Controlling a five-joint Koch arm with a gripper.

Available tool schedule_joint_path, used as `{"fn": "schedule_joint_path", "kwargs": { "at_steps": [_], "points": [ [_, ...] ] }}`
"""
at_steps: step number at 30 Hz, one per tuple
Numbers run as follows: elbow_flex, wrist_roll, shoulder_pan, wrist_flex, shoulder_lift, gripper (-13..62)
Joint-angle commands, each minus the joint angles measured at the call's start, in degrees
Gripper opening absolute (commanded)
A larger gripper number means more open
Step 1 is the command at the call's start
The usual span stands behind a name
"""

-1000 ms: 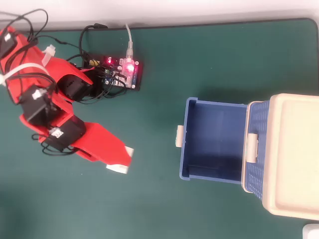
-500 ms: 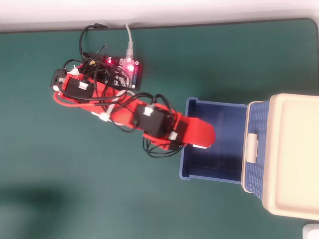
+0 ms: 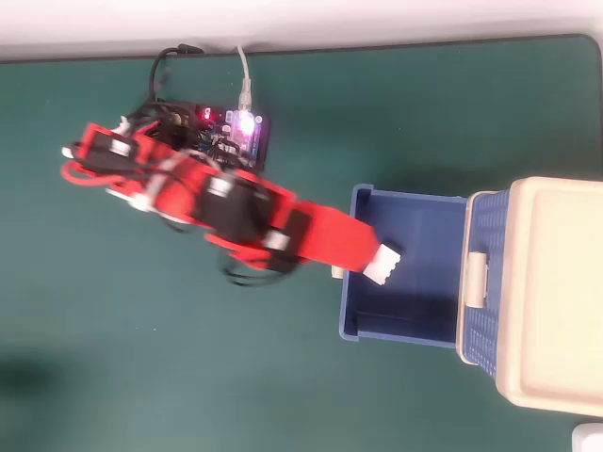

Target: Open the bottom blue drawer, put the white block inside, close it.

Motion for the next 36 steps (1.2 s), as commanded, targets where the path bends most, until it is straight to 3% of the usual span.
{"fn": "schedule_joint_path", "kwargs": {
  "at_steps": [1, 7, 20, 24, 36],
  "points": [
    [-1.67, -5.19, -0.26, 9.76, 6.42, 33.9],
    [16.35, -23.99, 13.45, 10.90, 8.17, 33.8],
    [18.72, -16.70, 7.03, -6.86, -9.32, 33.8],
    [12.83, -16.88, 4.22, -14.24, -16.35, 33.9],
    [-29.97, -16.44, -1.58, -18.72, -42.36, 34.0]
  ]
}}
